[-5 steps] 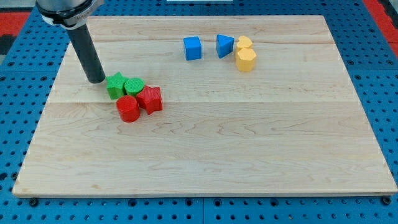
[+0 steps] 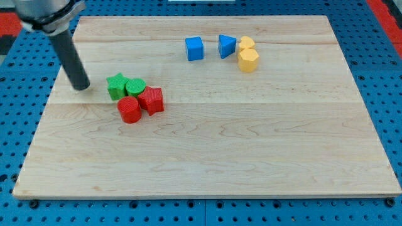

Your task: Slide the red circle and red star up a bit

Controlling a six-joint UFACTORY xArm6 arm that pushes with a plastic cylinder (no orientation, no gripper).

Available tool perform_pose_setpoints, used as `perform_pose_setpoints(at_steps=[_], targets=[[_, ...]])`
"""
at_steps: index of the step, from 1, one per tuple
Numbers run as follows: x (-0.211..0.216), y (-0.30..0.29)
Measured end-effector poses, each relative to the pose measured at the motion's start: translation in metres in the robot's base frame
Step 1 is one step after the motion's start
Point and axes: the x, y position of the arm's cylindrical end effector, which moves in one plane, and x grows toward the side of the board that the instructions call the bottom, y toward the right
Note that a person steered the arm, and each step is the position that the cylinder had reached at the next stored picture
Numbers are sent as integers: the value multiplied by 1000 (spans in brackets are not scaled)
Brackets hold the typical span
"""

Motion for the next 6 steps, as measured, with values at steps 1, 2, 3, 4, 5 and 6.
perform_pose_setpoints(at_steps=[1, 2, 3, 4, 5, 6], targets=[[55, 1], [62, 36], [53, 69], [33, 95], [9, 119], [-13, 147]])
